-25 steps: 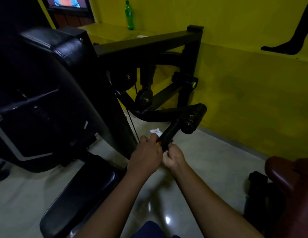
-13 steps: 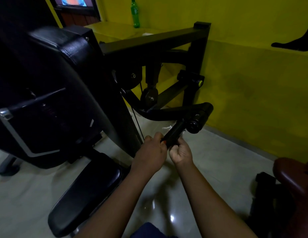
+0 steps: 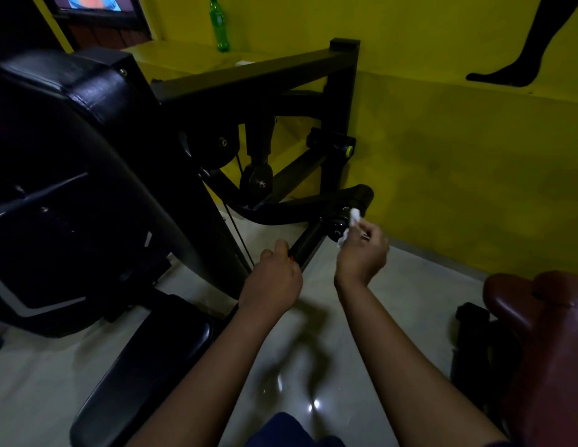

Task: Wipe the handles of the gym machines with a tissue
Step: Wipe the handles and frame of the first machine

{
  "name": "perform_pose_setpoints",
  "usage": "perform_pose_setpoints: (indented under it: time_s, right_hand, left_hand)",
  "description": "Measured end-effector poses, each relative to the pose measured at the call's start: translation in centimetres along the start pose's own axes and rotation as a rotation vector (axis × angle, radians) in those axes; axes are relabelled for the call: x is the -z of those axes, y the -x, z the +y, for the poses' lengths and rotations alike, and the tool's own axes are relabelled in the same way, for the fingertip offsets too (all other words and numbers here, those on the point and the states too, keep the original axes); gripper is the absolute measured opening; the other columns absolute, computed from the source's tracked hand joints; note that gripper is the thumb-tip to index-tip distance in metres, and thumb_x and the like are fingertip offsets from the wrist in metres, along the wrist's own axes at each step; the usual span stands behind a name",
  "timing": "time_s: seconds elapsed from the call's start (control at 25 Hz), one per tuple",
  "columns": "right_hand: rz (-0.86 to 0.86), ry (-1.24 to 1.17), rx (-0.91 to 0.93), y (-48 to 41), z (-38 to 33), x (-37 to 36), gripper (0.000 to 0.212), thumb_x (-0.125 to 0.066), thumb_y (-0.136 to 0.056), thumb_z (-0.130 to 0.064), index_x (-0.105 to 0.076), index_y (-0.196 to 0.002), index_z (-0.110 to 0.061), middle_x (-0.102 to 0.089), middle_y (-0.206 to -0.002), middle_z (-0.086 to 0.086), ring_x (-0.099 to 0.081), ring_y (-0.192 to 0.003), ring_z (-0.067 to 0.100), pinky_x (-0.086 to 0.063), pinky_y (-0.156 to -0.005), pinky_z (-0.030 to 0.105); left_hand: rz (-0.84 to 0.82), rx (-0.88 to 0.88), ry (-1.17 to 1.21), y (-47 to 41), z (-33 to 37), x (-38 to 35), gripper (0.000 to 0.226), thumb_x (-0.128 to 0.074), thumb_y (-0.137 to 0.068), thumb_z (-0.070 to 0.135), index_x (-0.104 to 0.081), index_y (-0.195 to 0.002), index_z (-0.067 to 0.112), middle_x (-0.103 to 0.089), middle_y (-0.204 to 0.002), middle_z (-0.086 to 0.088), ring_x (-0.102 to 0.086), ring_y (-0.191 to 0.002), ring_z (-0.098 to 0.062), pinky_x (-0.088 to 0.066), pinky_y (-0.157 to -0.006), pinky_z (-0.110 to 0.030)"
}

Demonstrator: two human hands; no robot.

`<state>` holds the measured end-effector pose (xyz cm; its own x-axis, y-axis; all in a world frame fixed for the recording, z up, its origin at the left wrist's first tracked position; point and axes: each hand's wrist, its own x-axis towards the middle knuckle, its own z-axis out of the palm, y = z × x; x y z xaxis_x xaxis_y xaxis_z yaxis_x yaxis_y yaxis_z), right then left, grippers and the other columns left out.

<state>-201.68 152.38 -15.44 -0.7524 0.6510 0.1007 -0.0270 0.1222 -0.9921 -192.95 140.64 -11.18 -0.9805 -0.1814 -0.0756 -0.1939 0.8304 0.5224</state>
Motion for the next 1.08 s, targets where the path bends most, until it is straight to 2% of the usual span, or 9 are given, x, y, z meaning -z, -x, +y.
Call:
perform_pose_setpoints:
  time_s: [0.16,0.24,0.32,0.52,0.68,0.8,0.92,1.0,1.08]
  right_hand:
    - [-0.347,0.428,0.831,0.0,1.6,-0.8,0.015,-0.057,-0.09,-0.008,-0.069,-0.098,-0.003,-0.061,-0.097,0.014,-0.053,-0.089,0.023,-0.042,-0.069,0.025]
    - [-0.321,0.541,1.204,-1.1,2.4,-0.4,0.022,-0.05,-0.095,-0.008,-0.069,-0.1,0.002,-0.063,-0.09,0.016,-0.057,-0.08,0.028,-0.048,-0.065,0.034]
    - [-0.298,0.545,1.4,-2.3,2.7,0.4,0.021,-0.051,-0.097,-0.005,-0.069,-0.101,0.004,-0.064,-0.087,0.017,-0.059,-0.076,0.032,-0.05,-0.063,0.037]
    - [-0.244,0.554,1.285,-2.9,3.1,1.8,0.011,-0.058,-0.095,-0.007,-0.068,-0.097,-0.003,-0.06,-0.083,0.014,-0.048,-0.073,0.028,-0.041,-0.06,0.036]
    - [-0.418,0.652,1.55,-3.4,4.8,1.9,0.019,-0.05,-0.097,-0.003,-0.068,-0.097,0.002,-0.063,-0.088,0.017,-0.054,-0.07,0.029,-0.049,-0.063,0.037]
    - [-0.411,0.638,1.456,-3.7,5.0,2.0,0.01,-0.06,-0.092,-0.003,-0.066,-0.099,0.001,-0.061,-0.087,0.016,-0.053,-0.069,0.029,-0.045,-0.062,0.036]
    - [-0.465,0.696,1.437,-3.1,5.8,2.2,0.023,-0.072,-0.08,0.0,-0.062,-0.101,0.001,-0.056,-0.085,0.016,-0.052,-0.067,0.031,-0.043,-0.056,0.035]
    - [-0.502,0.563,1.208,-3.3,4.2,2.5,0.009,-0.062,-0.089,-0.009,-0.067,-0.096,-0.006,-0.057,-0.082,0.014,-0.054,-0.071,0.032,-0.043,-0.06,0.036]
    - [-0.404,0.434,0.948,-3.9,2.2,2.4,0.017,-0.052,-0.094,-0.014,-0.068,-0.096,-0.011,-0.056,-0.084,0.012,-0.052,-0.078,0.031,-0.039,-0.064,0.033]
  left_hand:
    - [0.004,0.012,0.036,-0.6,0.3,-0.1,0.019,-0.034,-0.099,0.024,-0.039,-0.115,0.015,-0.049,-0.099,-0.01,-0.052,-0.08,-0.025,-0.038,-0.064,-0.033]
    - [0.007,-0.001,0.024,-0.6,0.3,-0.1,0.019,-0.034,-0.099,0.025,-0.038,-0.115,0.016,-0.05,-0.098,-0.01,-0.051,-0.078,-0.024,-0.037,-0.063,-0.033]
    - [0.008,0.0,0.028,-0.7,0.2,-0.2,0.018,-0.034,-0.099,0.025,-0.038,-0.114,0.016,-0.05,-0.096,-0.01,-0.052,-0.078,-0.025,-0.038,-0.063,-0.033]
    - [0.023,-0.002,0.005,-1.0,0.0,-0.7,0.019,-0.034,-0.099,0.024,-0.038,-0.114,0.014,-0.055,-0.092,-0.013,-0.055,-0.073,-0.029,-0.038,-0.059,-0.034]
    - [0.044,-0.024,-0.032,-1.0,0.0,-0.9,0.022,-0.034,-0.099,0.024,-0.038,-0.118,0.013,-0.057,-0.092,-0.014,-0.056,-0.074,-0.03,-0.039,-0.06,-0.033]
    - [0.049,-0.023,-0.03,-1.0,0.1,-0.9,0.021,-0.034,-0.099,0.023,-0.038,-0.117,0.014,-0.057,-0.087,-0.012,-0.056,-0.071,-0.029,-0.038,-0.058,-0.033]
    - [0.051,-0.025,-0.045,-0.9,0.0,-0.9,0.024,-0.034,-0.1,0.023,-0.038,-0.12,0.012,-0.057,-0.084,-0.011,-0.055,-0.069,-0.028,-0.037,-0.057,-0.033]
    - [0.046,-0.021,-0.042,-0.9,-0.1,-0.9,0.025,-0.033,-0.1,0.024,-0.037,-0.121,0.012,-0.058,-0.083,-0.01,-0.055,-0.069,-0.028,-0.038,-0.057,-0.033]
    - [0.039,-0.013,-0.052,-1.0,0.0,-1.0,0.024,-0.032,-0.1,0.025,-0.037,-0.12,0.014,-0.059,-0.083,-0.01,-0.057,-0.07,-0.03,-0.042,-0.059,-0.035]
